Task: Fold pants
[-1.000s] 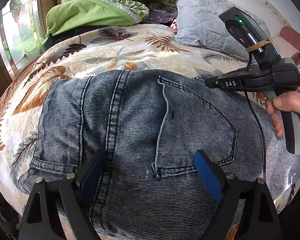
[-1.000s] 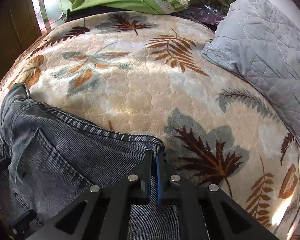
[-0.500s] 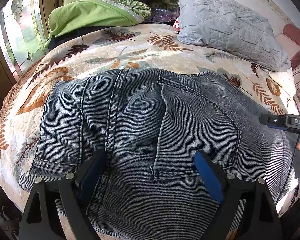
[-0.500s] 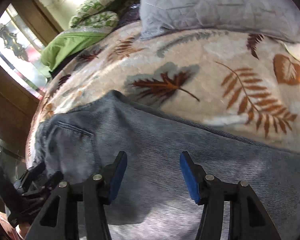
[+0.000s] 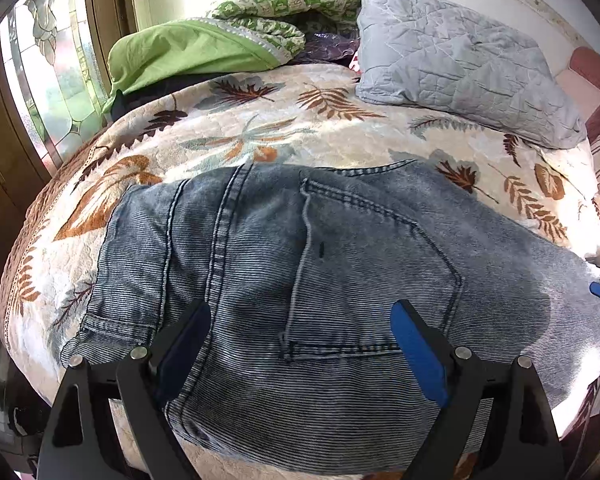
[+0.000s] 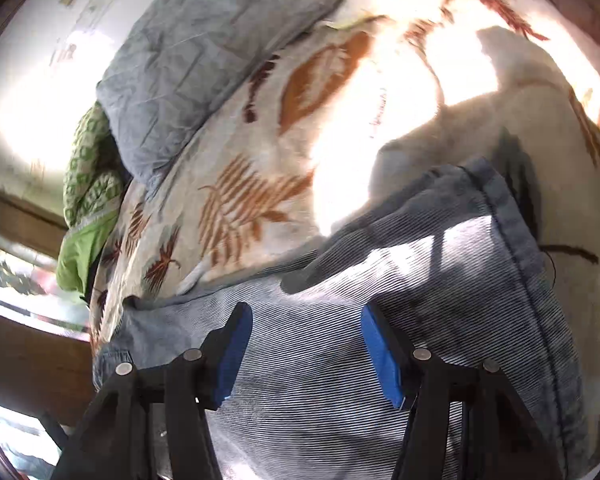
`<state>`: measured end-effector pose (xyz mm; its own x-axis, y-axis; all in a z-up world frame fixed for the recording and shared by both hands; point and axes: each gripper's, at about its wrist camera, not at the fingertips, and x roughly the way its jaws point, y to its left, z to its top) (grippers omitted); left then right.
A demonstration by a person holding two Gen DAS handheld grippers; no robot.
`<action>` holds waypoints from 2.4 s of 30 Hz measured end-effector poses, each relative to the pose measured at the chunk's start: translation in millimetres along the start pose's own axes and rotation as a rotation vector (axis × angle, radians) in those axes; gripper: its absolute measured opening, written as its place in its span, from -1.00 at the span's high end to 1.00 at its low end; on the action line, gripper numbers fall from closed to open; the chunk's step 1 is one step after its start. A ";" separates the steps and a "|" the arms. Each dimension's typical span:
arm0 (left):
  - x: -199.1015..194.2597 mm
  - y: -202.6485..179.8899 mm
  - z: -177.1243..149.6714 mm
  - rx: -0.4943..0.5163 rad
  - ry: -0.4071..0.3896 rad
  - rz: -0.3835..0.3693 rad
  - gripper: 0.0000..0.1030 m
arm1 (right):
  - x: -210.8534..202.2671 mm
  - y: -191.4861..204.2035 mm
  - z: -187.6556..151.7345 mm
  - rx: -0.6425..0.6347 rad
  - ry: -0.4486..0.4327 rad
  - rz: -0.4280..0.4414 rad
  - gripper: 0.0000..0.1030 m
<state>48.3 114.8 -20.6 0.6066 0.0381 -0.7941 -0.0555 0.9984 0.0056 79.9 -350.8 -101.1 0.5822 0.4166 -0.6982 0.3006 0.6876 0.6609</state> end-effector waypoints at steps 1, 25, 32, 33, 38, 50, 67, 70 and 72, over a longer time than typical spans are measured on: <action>-7.0 -7.9 0.0 0.013 -0.013 -0.017 -0.77 | -7.4 -10.6 2.7 0.053 -0.014 0.073 -0.15; 15.6 -221.8 -20.3 0.292 0.122 -0.156 -0.77 | -99.4 -126.5 -91.8 0.376 -0.126 0.218 -0.21; 34.6 -225.5 -28.3 0.301 0.171 -0.123 -0.82 | -98.5 -106.1 -85.0 0.287 -0.151 0.097 0.04; 34.0 -227.2 -28.6 0.317 0.162 -0.101 -0.89 | -98.4 -102.5 -84.3 0.262 -0.154 0.052 0.38; 8.2 -233.2 -18.4 0.368 0.106 -0.085 -0.87 | -98.4 -90.5 -83.0 0.189 -0.155 -0.037 0.46; 43.3 -212.1 -18.3 0.346 0.216 -0.143 -0.92 | -129.5 24.2 -72.8 -0.135 -0.285 -0.150 0.64; -19.1 17.5 15.6 -0.157 0.073 -0.127 -0.84 | 62.9 176.2 -207.9 -0.552 0.069 -0.012 0.60; -21.9 10.6 19.0 -0.138 0.073 -0.138 -0.84 | 59.1 163.9 -212.5 -0.537 0.032 0.034 0.58; -23.0 -3.2 26.9 -0.115 0.069 -0.159 -0.84 | 56.1 157.9 -206.5 -0.503 0.058 0.065 0.56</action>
<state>55.8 111.9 14.0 0.5592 -0.1260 -0.8194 -0.0563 0.9803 -0.1891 4.0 -96.0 -92.7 0.5404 0.4903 -0.6838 -0.1438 0.8545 0.4991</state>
